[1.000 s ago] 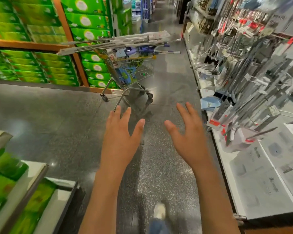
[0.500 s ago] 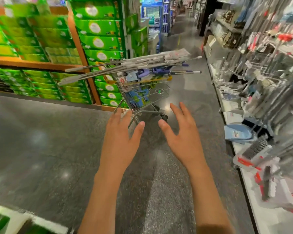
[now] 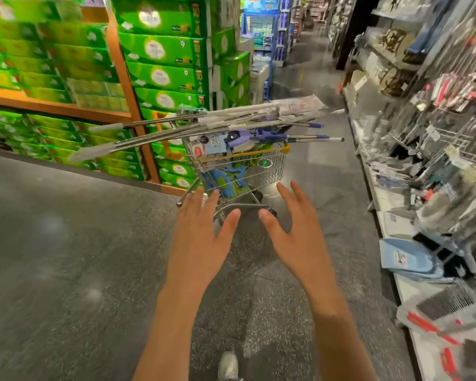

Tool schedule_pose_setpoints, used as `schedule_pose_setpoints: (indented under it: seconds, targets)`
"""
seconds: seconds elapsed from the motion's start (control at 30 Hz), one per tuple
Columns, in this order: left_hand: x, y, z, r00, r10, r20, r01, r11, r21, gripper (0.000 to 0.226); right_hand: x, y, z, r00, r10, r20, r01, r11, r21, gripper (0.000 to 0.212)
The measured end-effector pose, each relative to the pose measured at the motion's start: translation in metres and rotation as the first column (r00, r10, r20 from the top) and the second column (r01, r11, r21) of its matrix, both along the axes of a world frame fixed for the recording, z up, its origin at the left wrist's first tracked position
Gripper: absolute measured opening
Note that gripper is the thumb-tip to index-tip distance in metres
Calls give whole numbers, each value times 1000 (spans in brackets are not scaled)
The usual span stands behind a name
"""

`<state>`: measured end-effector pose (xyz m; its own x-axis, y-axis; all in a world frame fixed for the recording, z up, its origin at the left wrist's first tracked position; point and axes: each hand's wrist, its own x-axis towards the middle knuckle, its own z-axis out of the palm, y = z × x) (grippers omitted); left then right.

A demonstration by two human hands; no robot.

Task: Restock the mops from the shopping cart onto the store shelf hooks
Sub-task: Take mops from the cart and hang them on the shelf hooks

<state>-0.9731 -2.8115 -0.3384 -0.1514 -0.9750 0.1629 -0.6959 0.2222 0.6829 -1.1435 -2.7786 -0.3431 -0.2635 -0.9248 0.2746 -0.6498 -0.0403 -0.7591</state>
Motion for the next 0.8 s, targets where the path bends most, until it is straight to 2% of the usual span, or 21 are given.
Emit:
schedule_pose_setpoints:
  seconds: [0.1,0.27,0.43,0.57,0.67,0.8]
  targets:
    - [-19,-64,8,1000,-23,15,23,1000,-13,75,-16,-60,9,999,-29,-29,29,1000,-6,83]
    - [-46,-172,31,999,-48,24,49,998,-37,82,-42,-166,33,997,-67,-37,67,998,-13,84]
    - [-68,-261,21,997,-73,25,72,997,7,83,-61,-246,19,996,-94,-14,93,995,-35,78]
    - [-88,-324,10,994,-102,29,100,993,64,84,-82,-306,8,992,-122,13,121,990,74,79]
    - [-104,-372,3,993,-108,44,104,992,74,83,-100,-354,1,992,-129,-4,129,986,101,71]
    - [-131,-446,-7,993,-101,64,95,991,94,79,-126,-432,-10,994,-104,20,101,989,112,76]
